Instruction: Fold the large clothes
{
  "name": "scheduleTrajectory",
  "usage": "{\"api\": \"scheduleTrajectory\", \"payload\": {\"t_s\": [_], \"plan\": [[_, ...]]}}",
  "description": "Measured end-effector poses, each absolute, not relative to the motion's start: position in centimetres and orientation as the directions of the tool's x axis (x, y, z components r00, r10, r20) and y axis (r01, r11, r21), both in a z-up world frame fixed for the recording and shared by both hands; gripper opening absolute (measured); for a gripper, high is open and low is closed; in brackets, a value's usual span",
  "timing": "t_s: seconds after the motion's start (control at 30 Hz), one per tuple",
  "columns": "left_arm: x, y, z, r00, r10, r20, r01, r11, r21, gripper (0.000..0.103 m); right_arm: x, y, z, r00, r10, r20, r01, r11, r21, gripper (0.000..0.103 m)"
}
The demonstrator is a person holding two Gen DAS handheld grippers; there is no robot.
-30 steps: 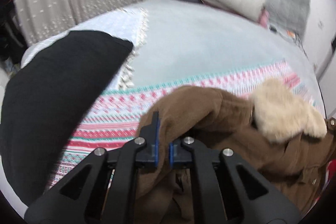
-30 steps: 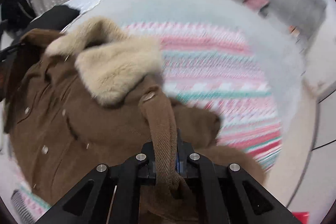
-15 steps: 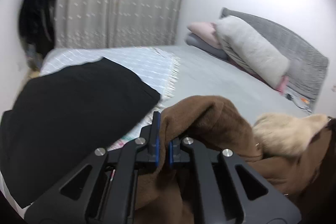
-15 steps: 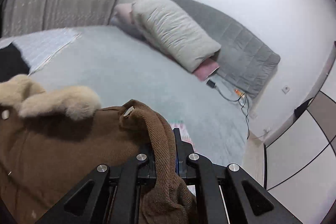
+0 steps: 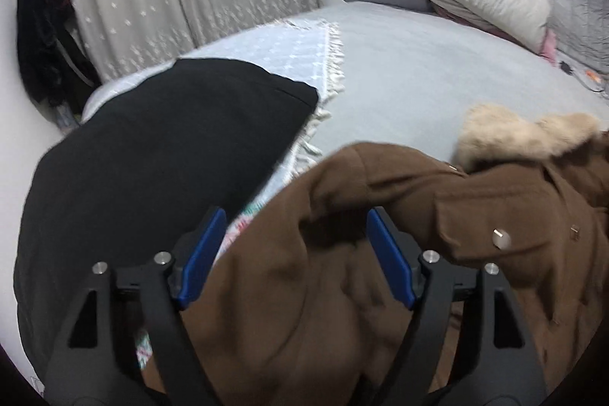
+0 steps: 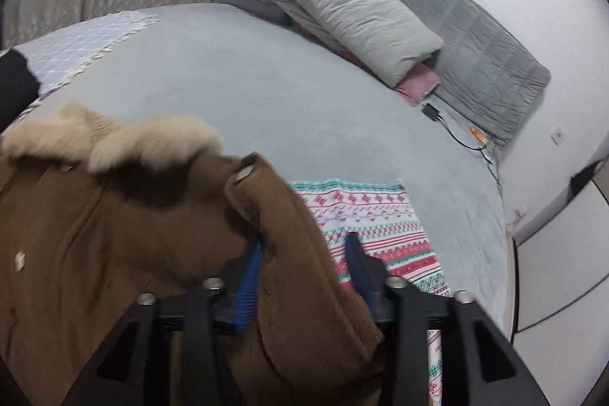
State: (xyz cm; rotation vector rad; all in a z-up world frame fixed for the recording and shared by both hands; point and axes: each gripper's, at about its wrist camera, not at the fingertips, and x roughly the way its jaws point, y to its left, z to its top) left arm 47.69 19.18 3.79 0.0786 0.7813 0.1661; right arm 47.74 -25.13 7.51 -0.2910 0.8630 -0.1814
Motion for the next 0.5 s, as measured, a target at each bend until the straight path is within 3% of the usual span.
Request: {"api": "scheduleTrajectory", "payload": {"t_s": [0.17,0.5], "plan": [[43.2,18.8,5.6,0.648,0.086,-0.757,-0.009,0.994,0.106,0.080,43.1,-26.4,10.8,0.640,-0.158,-0.752,-0.013,0.976,-0.216,0.069],[32.0,18.5,6.9,0.561,-0.064,-0.825,0.145,0.989,0.022,0.085,29.1,-26.0,14.4,0.575,0.072,-0.815,-0.163,0.986,-0.028,0.078]]}}
